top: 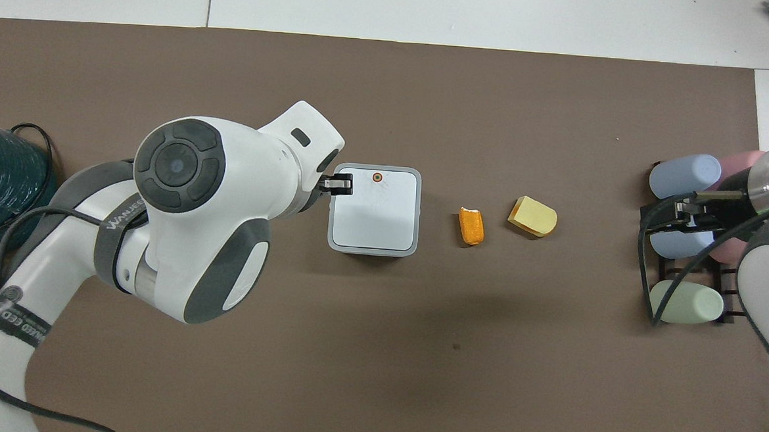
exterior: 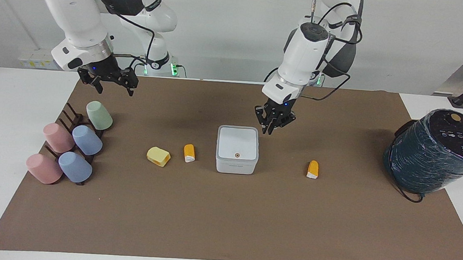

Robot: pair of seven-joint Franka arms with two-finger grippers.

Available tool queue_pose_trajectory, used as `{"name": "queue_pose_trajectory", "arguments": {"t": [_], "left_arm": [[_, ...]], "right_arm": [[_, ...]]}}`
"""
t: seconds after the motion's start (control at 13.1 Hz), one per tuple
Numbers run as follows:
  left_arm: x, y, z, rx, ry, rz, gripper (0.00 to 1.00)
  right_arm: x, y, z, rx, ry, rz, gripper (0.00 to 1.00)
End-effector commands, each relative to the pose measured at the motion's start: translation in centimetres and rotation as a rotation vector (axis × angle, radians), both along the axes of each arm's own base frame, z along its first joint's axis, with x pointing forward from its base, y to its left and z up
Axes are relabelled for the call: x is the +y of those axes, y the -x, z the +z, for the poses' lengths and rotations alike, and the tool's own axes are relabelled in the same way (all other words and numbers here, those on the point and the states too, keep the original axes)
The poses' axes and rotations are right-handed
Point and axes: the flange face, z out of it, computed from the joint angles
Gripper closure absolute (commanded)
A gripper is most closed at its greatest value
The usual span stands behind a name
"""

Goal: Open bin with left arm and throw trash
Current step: 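Grip the lid edge with the left gripper and lift it open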

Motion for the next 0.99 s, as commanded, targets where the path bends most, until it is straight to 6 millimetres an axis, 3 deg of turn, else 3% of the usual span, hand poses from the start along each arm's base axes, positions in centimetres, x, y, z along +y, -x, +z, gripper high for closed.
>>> {"name": "queue_pose_trajectory", "arguments": {"t": [0.0, 0.3, 0.46, 0.91], "left_arm": [[-0.8, -0.1, -0.7, -0.031, 0.038, 0.015, 0.83], [-3.4, 0.3, -2.6, -0.047, 0.078, 0.041, 0.83], [-5.7, 0.4, -5.1, -0.062, 0.105, 0.061, 0.83], [-6.3, -0.5, -7.7, -0.079, 0.118, 0.076, 0.83]], "right_arm": [[-0.4, 0.3, 0.3, -0.006, -0.008, -0.015, 0.0], [-0.7, 0.3, 0.3, -0.01, -0.008, -0.021, 0.0], [-0.8, 0.2, 0.3, -0.01, -0.008, -0.023, 0.0], [-0.2, 0.3, 0.4, -0.011, -0.008, -0.017, 0.0]]}}
